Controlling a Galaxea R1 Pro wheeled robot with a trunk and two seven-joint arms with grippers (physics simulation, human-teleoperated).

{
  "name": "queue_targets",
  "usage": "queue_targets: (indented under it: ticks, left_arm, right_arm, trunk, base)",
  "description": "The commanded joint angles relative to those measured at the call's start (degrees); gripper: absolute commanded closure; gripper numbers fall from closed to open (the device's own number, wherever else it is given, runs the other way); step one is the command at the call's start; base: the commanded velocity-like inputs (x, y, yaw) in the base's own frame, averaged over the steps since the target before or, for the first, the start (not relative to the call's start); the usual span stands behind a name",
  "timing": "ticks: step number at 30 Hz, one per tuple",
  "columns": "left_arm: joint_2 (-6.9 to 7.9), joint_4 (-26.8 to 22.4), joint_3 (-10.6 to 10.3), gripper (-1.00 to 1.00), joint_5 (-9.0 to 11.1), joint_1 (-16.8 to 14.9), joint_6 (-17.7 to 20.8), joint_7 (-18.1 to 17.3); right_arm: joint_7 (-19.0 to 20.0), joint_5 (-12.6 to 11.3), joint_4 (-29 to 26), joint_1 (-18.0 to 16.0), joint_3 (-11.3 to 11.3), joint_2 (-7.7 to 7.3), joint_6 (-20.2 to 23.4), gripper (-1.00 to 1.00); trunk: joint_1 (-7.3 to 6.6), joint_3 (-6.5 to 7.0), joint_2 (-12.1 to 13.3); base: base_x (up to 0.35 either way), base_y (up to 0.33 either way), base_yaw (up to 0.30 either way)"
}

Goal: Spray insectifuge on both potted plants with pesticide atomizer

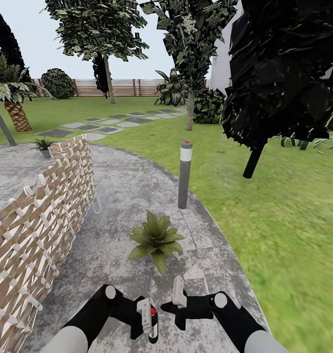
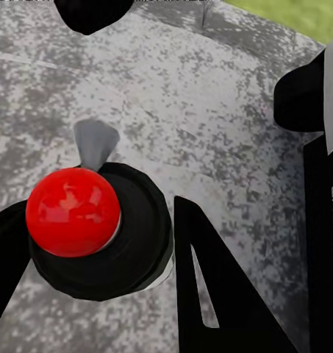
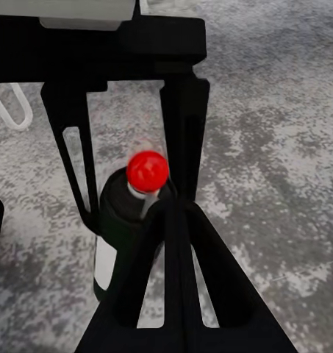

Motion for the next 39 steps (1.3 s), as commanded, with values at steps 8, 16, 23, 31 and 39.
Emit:
queue_targets:
  ticks: [8,16,23,31,39]
  left_arm:
    - [-1.01,0.02,0.07,1.00,-0.38,0.01,-0.59,0.01]
    - [-1.19,-0.02,0.13,1.00,-0.02,-0.02,-0.59,0.04]
    - [-1.19,0.00,0.14,1.00,0.11,-0.02,-0.59,0.04]
    - [-1.11,0.02,0.15,1.00,2.27,-0.06,-0.59,0.04]
    - [-1.10,0.02,0.20,1.00,2.37,-0.06,-0.59,0.02]
  right_arm:
    - [-0.04,0.44,-0.06,-0.02,-0.06,0.03,-0.25,1.00]
    - [-0.04,0.39,-0.06,-0.02,-0.06,0.03,-0.32,1.00]
    - [-0.04,0.39,-0.06,-0.02,-0.06,0.03,-0.32,1.00]
    - [-0.04,0.37,-0.07,-0.02,-0.06,0.02,-0.33,1.00]
    - [-0.04,0.37,-0.11,-0.02,-0.06,0.03,-0.33,1.00]
  trunk:
    - [-0.01,-0.05,-0.02]
    - [-0.01,-0.05,-0.02]
    - [-0.01,-0.05,-0.02]
    - [-0.01,-0.05,-0.02]
    - [-0.01,-0.05,-0.02]
  base:
    - [0.000,0.000,0.000]
    - [0.000,0.000,0.000]
    - [0.000,0.000,0.000]
    - [0.000,0.000,0.000]
    - [0.000,0.000,0.000]
